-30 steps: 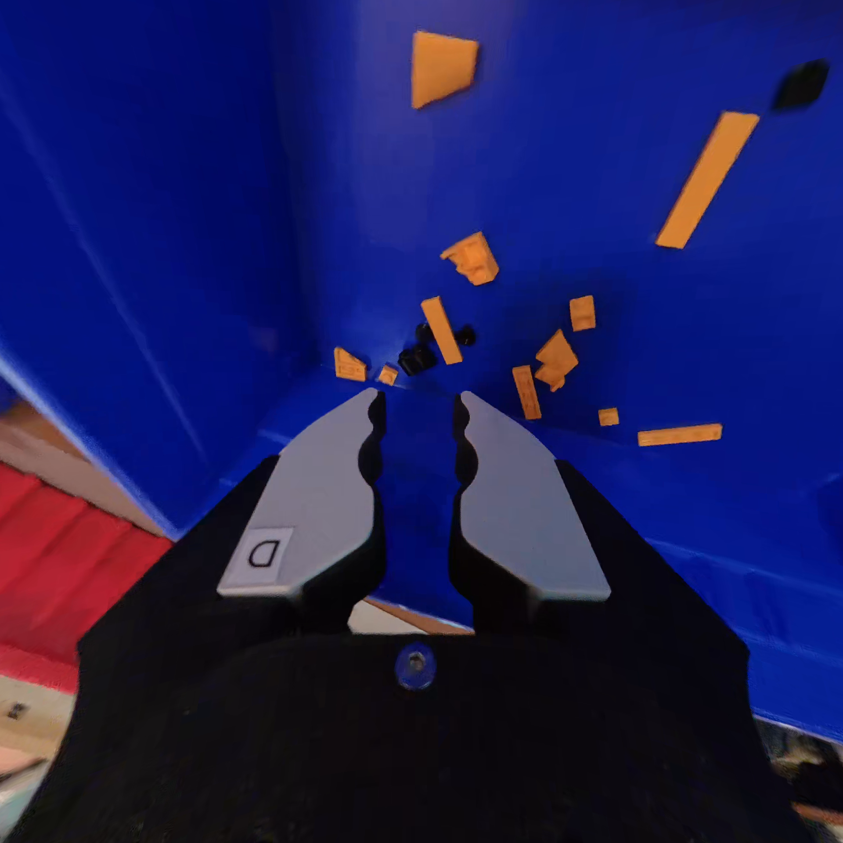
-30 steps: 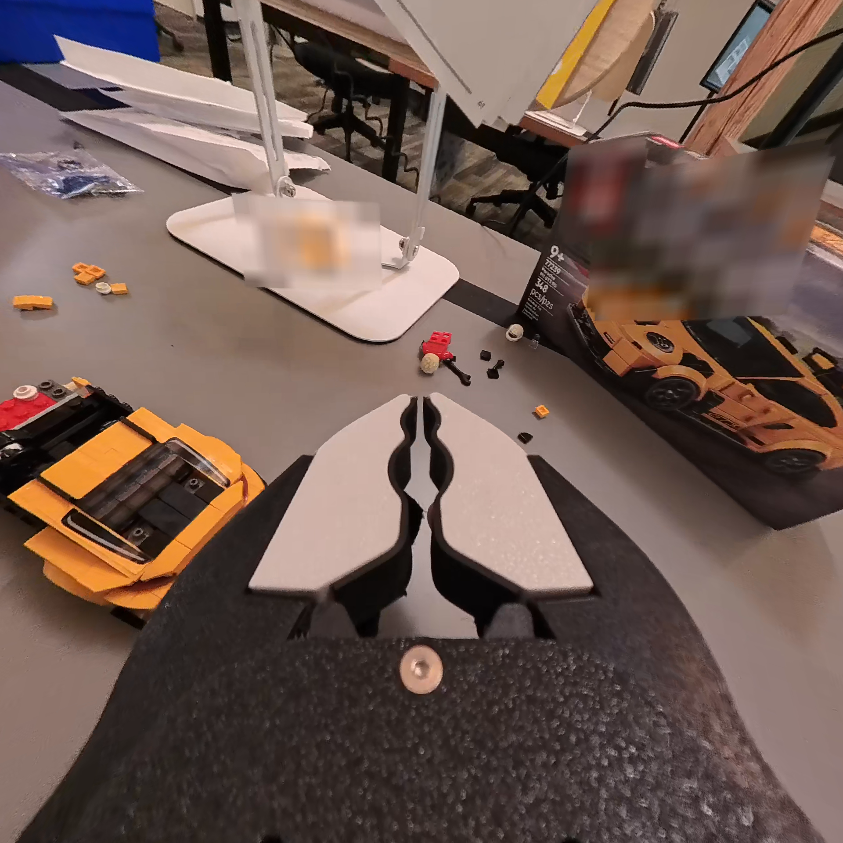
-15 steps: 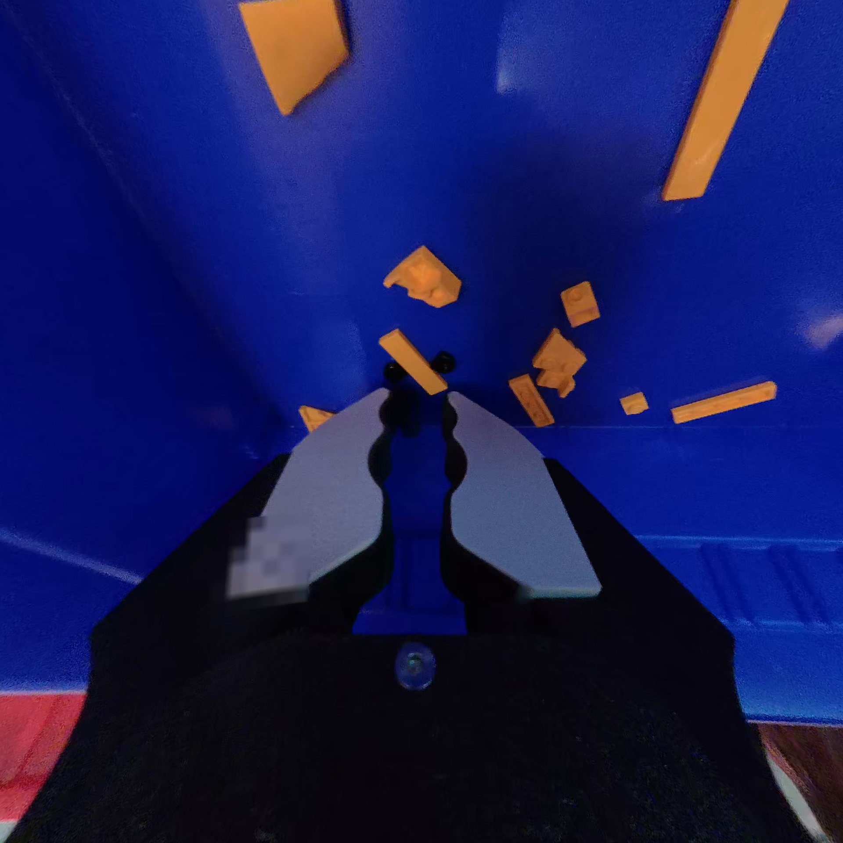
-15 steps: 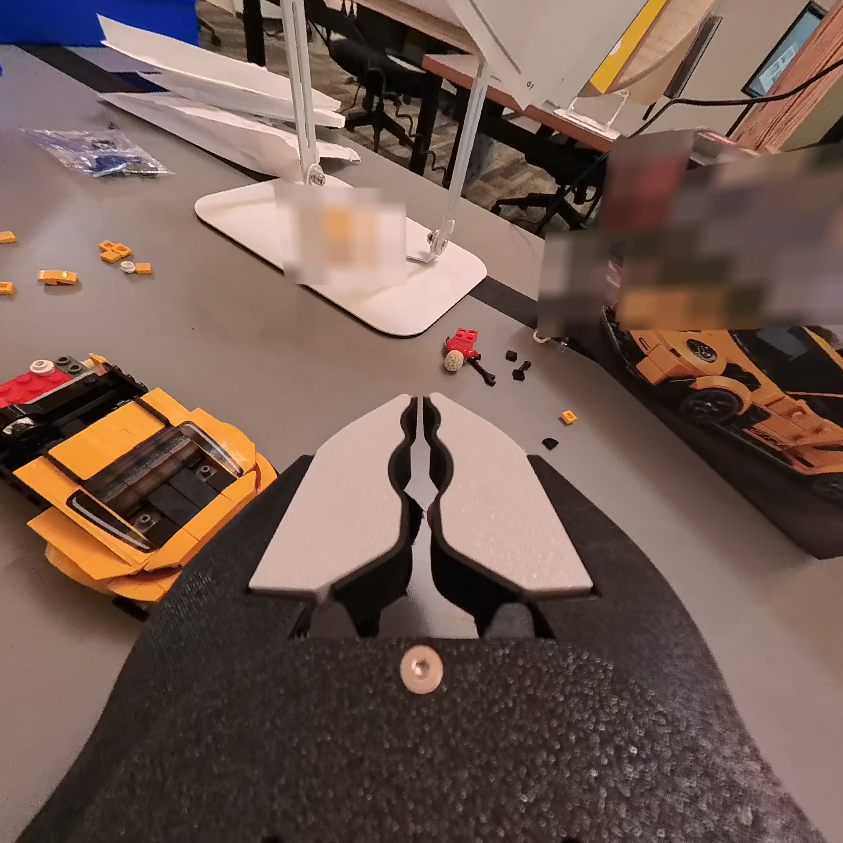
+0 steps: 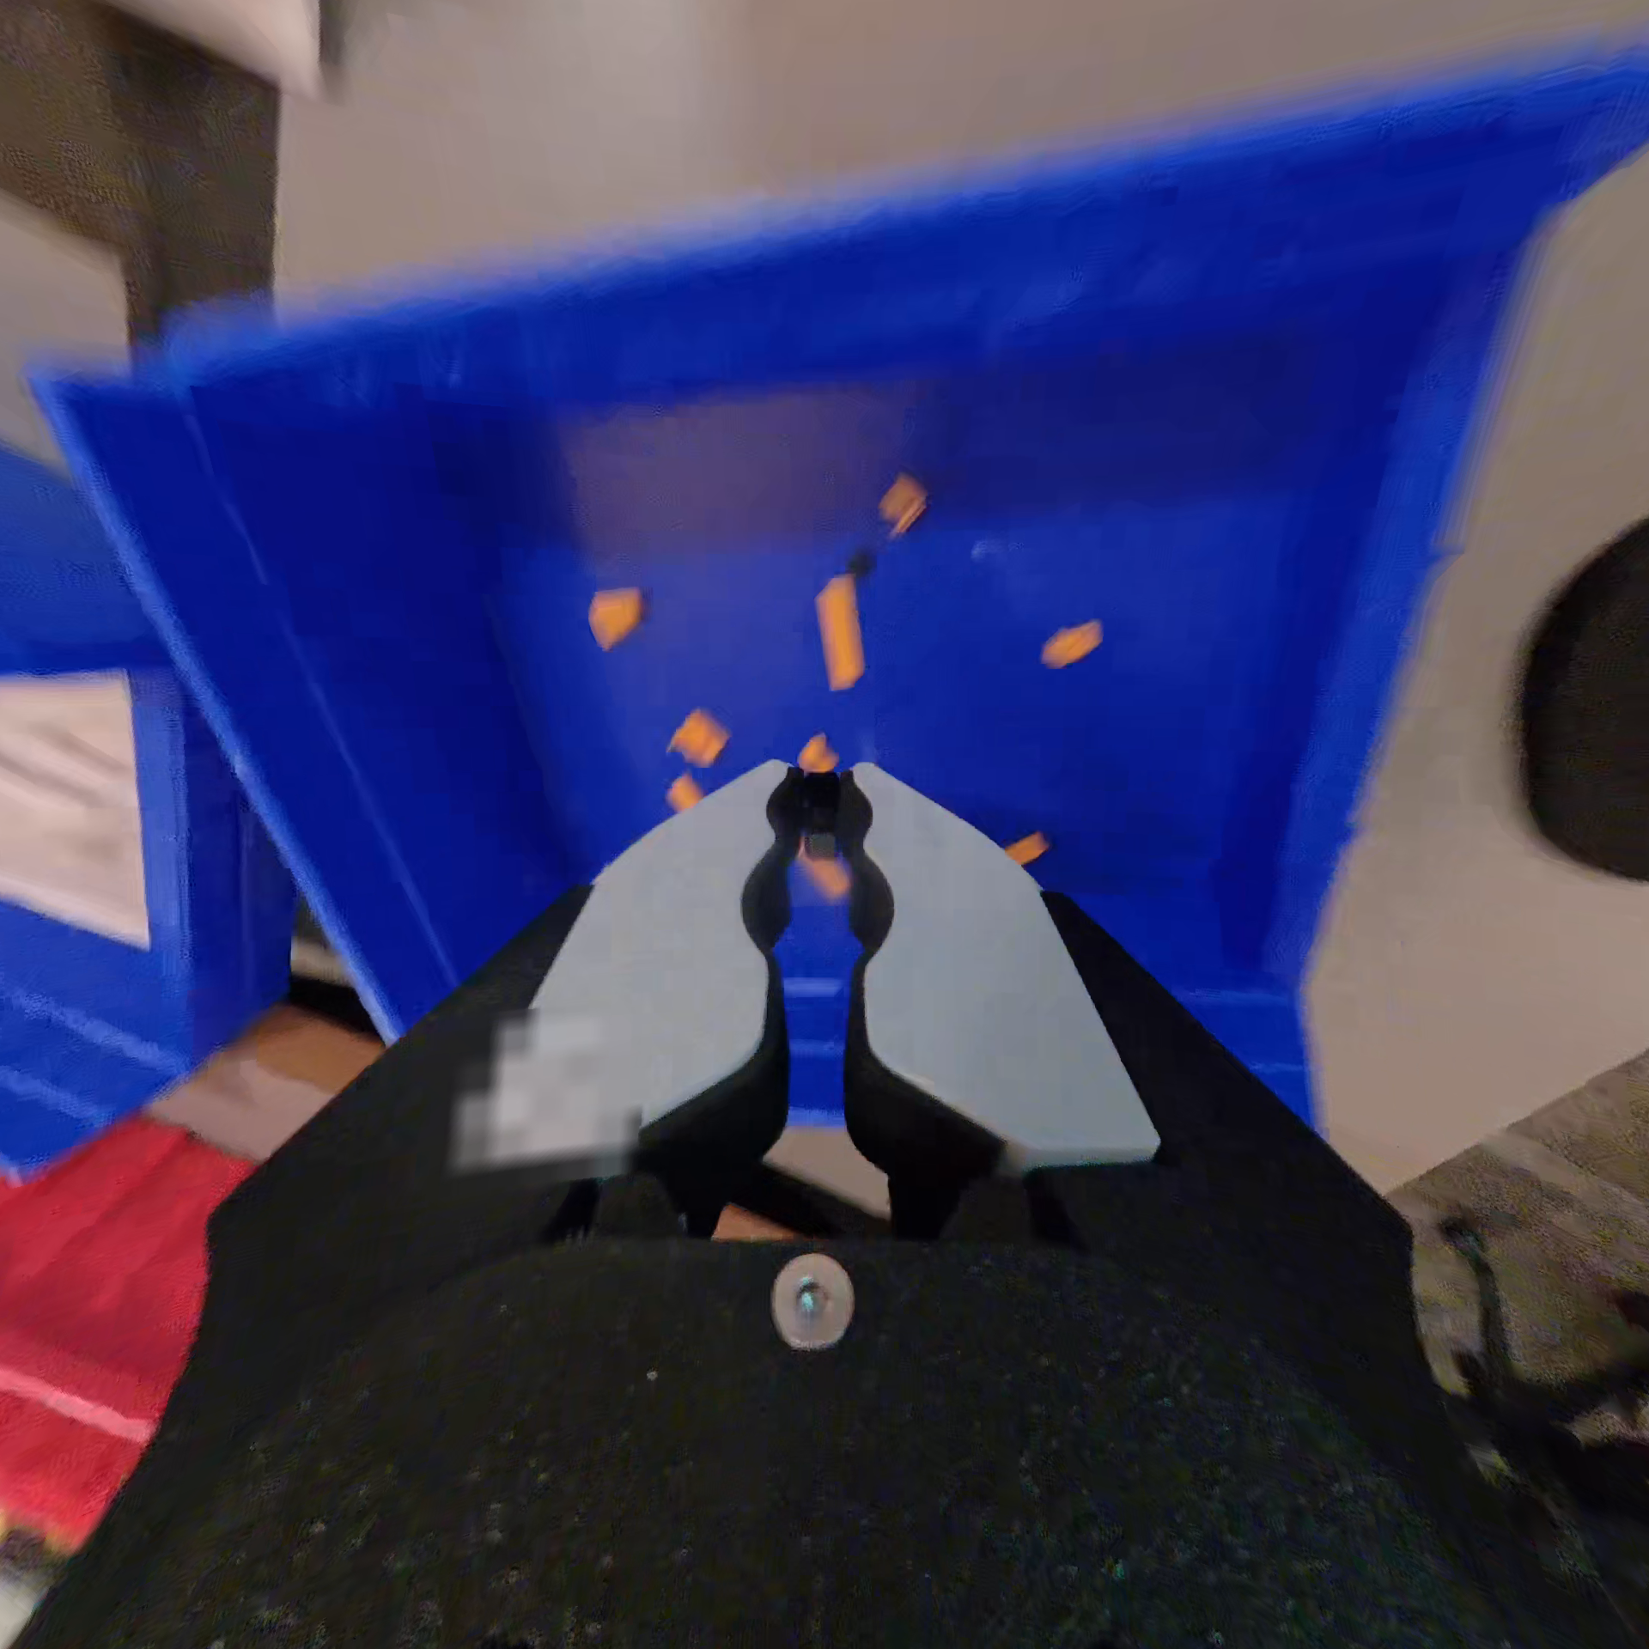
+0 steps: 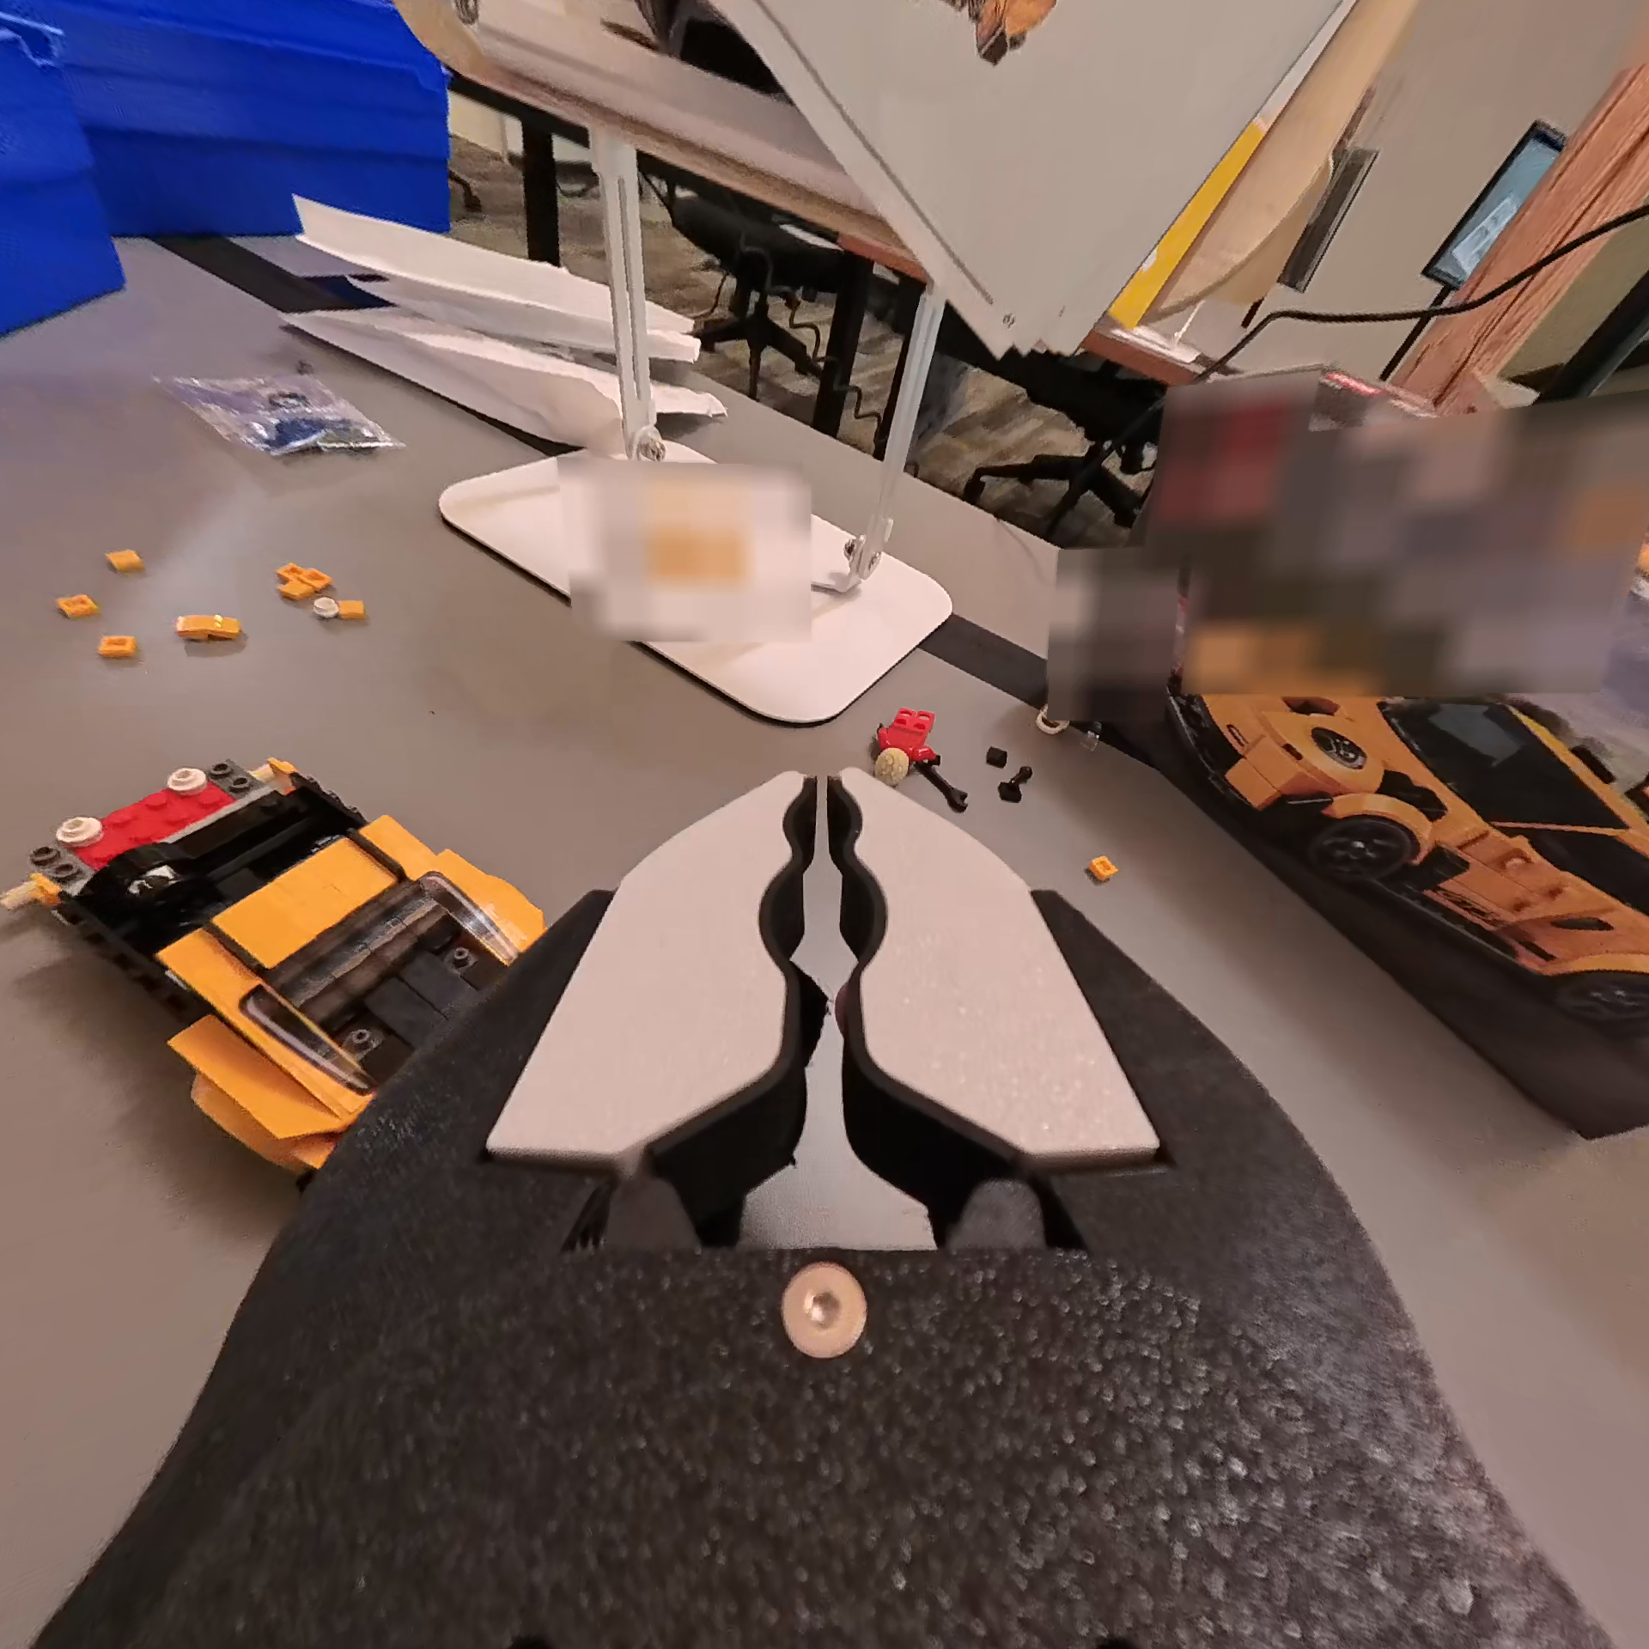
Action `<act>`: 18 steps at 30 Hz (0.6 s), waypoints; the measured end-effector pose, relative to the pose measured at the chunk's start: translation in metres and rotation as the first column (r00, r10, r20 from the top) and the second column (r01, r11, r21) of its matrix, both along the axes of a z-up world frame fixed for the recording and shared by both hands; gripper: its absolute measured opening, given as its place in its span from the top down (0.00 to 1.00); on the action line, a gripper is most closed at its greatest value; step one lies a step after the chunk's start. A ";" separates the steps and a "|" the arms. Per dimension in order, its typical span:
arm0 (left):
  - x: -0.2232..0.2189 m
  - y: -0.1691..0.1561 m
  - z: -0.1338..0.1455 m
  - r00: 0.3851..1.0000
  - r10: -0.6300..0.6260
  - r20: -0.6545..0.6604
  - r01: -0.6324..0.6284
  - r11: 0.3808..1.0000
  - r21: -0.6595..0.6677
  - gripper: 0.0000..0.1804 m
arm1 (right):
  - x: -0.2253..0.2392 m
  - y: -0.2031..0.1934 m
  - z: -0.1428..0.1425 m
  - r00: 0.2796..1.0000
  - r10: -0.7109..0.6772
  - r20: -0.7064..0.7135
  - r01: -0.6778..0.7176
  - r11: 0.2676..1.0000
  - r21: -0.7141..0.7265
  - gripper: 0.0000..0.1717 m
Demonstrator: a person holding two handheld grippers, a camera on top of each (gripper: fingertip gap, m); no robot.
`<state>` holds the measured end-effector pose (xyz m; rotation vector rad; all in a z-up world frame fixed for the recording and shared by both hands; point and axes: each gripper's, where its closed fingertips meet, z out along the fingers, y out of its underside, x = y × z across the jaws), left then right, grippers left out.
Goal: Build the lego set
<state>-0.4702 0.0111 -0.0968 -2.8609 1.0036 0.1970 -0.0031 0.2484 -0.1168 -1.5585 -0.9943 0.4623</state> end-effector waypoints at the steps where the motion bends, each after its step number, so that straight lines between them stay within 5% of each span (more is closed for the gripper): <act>1: 0.030 0.005 0.007 0.998 -0.051 0.045 0.050 0.998 0.041 0.96 | 0.000 -0.001 0.002 1.000 0.003 -0.005 -0.003 1.000 0.003 0.99; 5: 0.166 0.017 0.016 0.933 -0.318 0.171 0.285 0.939 0.193 0.96 | 0.000 -0.002 0.005 1.000 0.008 -0.017 -0.008 1.000 0.005 0.99; 9: 0.283 0.013 -0.017 0.828 -0.525 0.198 0.480 0.845 0.234 0.96 | -0.001 -0.004 0.005 1.000 0.011 -0.013 -0.011 1.000 0.013 0.99; 14: 0.378 0.013 -0.070 0.762 -0.589 0.269 0.556 0.808 0.193 0.96 | -0.003 -0.007 0.004 1.000 0.029 -0.001 -0.029 0.999 0.019 0.99; 18: 0.402 0.020 -0.090 0.773 -0.570 0.280 0.550 0.821 0.154 0.96 | -0.004 -0.009 0.005 0.999 0.044 0.001 -0.044 0.999 0.021 0.99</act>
